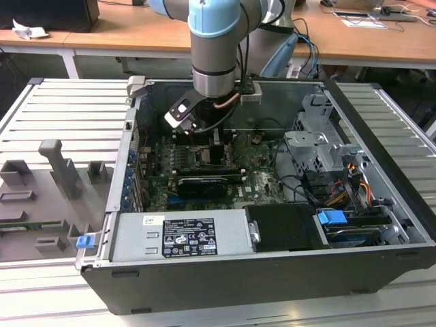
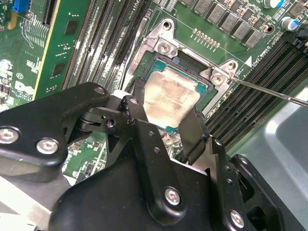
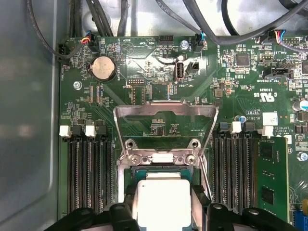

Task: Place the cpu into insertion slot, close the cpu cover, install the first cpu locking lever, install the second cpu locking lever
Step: 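Place the cpu into insertion slot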

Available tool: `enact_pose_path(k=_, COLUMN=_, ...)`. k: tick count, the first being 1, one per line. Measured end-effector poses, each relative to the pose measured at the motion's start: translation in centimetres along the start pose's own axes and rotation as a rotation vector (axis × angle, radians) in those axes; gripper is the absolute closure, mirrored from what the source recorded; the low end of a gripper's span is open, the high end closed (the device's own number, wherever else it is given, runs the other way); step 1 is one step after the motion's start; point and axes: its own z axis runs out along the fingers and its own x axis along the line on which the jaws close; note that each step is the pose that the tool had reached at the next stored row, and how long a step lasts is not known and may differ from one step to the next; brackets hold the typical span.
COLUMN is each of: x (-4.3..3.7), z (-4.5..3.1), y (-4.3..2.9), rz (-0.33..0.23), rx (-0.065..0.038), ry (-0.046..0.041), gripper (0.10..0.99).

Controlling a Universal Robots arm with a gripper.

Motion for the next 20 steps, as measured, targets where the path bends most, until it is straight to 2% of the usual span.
enact_pose_path(k=6, x=0.02, z=0.01, y=0.0, rz=0.0, rx=0.0, ry=0.0018, gripper=0.553)
enact_pose_path(k=8, x=0.02, z=0.01, y=0.0, rz=0.0, rx=0.0, ry=0.0017, gripper=0.541)
enact_pose_path(k=9, x=0.02, z=0.02, y=0.0, rz=0.0, rx=0.0, ry=0.0024, gripper=0.478)
enact_pose_path(k=13, x=0.04, z=0.0, y=0.0, rz=0.0, rx=0.0, ry=0.0057, gripper=0.478)
enact_pose_path(k=15, x=0.05, z=-0.51, y=0.03, rz=0.0, rx=0.0, ry=0.0058, gripper=0.478)
enact_pose_path(k=16, x=0.05, z=-0.6, y=0.04, rz=0.0, rx=0.001, ry=0.0058, gripper=0.494)
enact_pose_path(k=20, x=0.05, z=-1.07, y=0.07, rz=0.0, rx=0.002, ry=0.0057, gripper=0.745)
